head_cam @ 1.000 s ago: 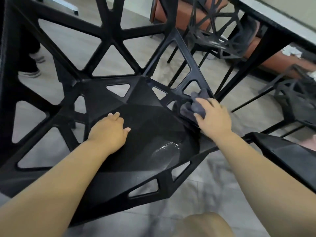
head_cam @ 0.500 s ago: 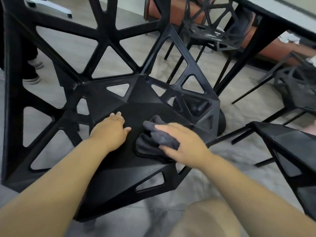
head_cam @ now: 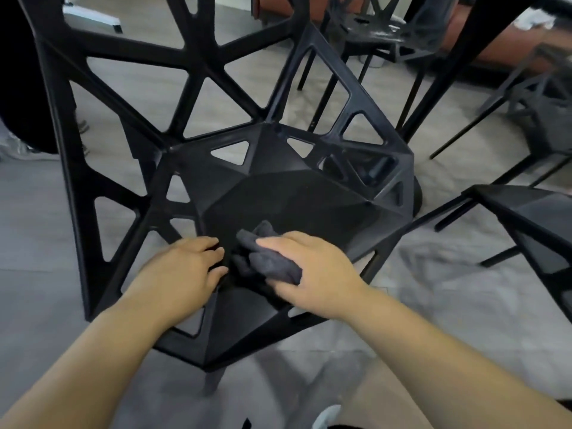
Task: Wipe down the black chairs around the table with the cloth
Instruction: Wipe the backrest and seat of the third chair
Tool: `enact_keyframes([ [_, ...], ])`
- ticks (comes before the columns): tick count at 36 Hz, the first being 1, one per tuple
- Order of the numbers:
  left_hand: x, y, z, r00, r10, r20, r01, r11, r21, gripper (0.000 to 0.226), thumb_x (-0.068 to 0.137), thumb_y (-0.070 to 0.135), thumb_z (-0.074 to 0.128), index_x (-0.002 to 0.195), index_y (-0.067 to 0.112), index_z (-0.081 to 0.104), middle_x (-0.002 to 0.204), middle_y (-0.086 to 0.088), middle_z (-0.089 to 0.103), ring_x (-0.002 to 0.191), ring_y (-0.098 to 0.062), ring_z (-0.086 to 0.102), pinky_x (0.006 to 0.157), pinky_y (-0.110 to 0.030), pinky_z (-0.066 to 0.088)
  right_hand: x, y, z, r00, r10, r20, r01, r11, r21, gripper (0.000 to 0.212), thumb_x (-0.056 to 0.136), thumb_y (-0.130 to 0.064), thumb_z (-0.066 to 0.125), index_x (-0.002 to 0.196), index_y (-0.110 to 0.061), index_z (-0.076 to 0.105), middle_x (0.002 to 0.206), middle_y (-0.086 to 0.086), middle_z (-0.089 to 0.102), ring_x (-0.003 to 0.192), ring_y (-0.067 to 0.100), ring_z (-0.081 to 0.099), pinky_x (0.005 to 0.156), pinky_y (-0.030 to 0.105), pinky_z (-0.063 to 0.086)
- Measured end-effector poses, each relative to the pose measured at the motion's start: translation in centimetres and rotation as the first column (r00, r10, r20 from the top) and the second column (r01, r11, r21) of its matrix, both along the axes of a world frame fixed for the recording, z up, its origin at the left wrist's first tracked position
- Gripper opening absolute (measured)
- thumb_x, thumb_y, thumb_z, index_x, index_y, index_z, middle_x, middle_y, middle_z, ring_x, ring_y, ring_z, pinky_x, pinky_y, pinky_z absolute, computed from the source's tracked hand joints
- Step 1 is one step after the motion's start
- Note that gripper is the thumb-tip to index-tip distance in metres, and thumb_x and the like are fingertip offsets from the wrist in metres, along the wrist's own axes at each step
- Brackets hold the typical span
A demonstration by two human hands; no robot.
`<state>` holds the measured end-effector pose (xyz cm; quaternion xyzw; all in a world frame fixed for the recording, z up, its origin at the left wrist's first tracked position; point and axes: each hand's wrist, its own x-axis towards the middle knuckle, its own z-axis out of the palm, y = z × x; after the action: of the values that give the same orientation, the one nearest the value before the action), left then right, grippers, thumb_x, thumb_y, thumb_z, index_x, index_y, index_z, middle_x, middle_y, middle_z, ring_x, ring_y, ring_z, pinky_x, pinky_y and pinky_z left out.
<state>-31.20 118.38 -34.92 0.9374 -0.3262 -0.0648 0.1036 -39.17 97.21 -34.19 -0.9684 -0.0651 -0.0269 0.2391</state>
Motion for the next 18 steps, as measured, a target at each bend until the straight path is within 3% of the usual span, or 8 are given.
enact_keyframes([
  [2, 0.1, 0.0, -0.3, 0.999, 0.001, 0.038, 0.000, 1.000, -0.025, 0.028, 0.081, 0.019, 0.072, 0.106, 0.005, 0.072, 0.118, -0.009, 0.066, 0.106, -0.032, 0.062, 0.090, -0.041, 0.049, 0.6, -1.4, 0.0, 1.000, -0.018, 0.001, 0.018, 1.000, -0.009, 0.055, 0.078, -0.043, 0.060, 0.131, -0.045, 0.045, 0.124, -0.012, 0.057, 0.108, 0.017, 0.058, 0.086, 0.032, 0.049],
  [5, 0.0, -0.1, 0.3, 0.994, -0.041, 0.100, 0.045, 0.999, -0.030, 0.024, 0.074, 0.017, 0.079, 0.094, 0.006, 0.076, 0.106, -0.007, 0.070, 0.095, -0.028, 0.067, 0.080, -0.036, 0.053, 2.2, -5.2, 0.0, 0.952, -0.300, 0.062, 0.303, 0.951, -0.066, 0.055, 0.081, -0.036, 0.064, 0.134, -0.040, 0.047, 0.127, -0.005, 0.056, 0.115, 0.021, 0.055, 0.092, 0.033, 0.045],
  [8, 0.3, -0.2, 0.1, 0.985, -0.099, 0.145, 0.100, 0.995, -0.003, 0.021, 0.064, 0.018, 0.085, 0.081, 0.008, 0.077, 0.092, -0.005, 0.073, 0.082, -0.024, 0.070, 0.068, -0.028, 0.056, 3.6, -7.7, 0.3, 0.778, -0.626, 0.054, 0.629, 0.774, -0.070, 0.052, 0.084, -0.035, 0.062, 0.134, -0.035, 0.047, 0.124, 0.005, 0.055, 0.111, 0.030, 0.055, 0.086, 0.035, 0.043],
  [10, 0.4, -0.2, -0.3, 0.973, -0.114, 0.203, 0.123, 0.992, -0.036, 0.012, 0.065, 0.017, 0.082, 0.069, 0.008, 0.075, 0.079, -0.006, 0.071, 0.068, -0.026, 0.069, 0.059, -0.031, 0.056, 3.8, -7.1, 0.1, 0.694, -0.719, 0.042, 0.720, 0.689, -0.085, 0.051, 0.085, -0.037, 0.060, 0.134, -0.034, 0.046, 0.123, 0.008, 0.054, 0.108, 0.034, 0.055, 0.084, 0.036, 0.043],
  [12, 0.6, -0.2, -0.8, 0.976, -0.115, 0.183, 0.126, 0.991, -0.050, 0.019, 0.071, 0.022, 0.063, 0.066, 0.007, 0.074, 0.076, -0.008, 0.070, 0.063, -0.028, 0.067, 0.058, -0.032, 0.055, 3.5, -4.8, -0.1, 0.722, -0.689, 0.066, 0.690, 0.708, -0.152, 0.055, 0.083, -0.038, 0.060, 0.135, -0.034, 0.044, 0.125, 0.006, 0.053, 0.109, 0.035, 0.055, 0.086, 0.037, 0.045],
  [15, 0.5, -0.1, -0.9, 0.976, -0.146, 0.160, 0.148, 0.989, -0.002, 0.041, 0.078, 0.027, 0.040, 0.066, 0.006, 0.073, 0.074, -0.010, 0.068, 0.061, -0.030, 0.065, 0.059, -0.032, 0.054, 1.8, 0.5, -0.3, 0.872, -0.485, 0.074, 0.490, 0.865, -0.107, 0.058, 0.078, -0.038, 0.064, 0.134, -0.034, 0.048, 0.122, 0.000, 0.056, 0.106, 0.029, 0.057, 0.087, 0.036, 0.047],
  [18, 0.5, -0.1, -0.7, 0.984, -0.146, 0.104, 0.144, 0.989, 0.028, 0.026, 0.067, 0.017, 0.049, 0.067, 0.002, 0.070, 0.075, -0.014, 0.067, 0.063, -0.035, 0.064, 0.059, -0.039, 0.054, -0.9, 5.5, -0.6, 0.966, -0.232, 0.114, 0.237, 0.971, -0.030, 0.060, 0.072, -0.038, 0.061, 0.130, -0.030, 0.053, 0.116, 0.001, 0.059, 0.094, 0.028, 0.061, 0.079, 0.039, 0.051],
])
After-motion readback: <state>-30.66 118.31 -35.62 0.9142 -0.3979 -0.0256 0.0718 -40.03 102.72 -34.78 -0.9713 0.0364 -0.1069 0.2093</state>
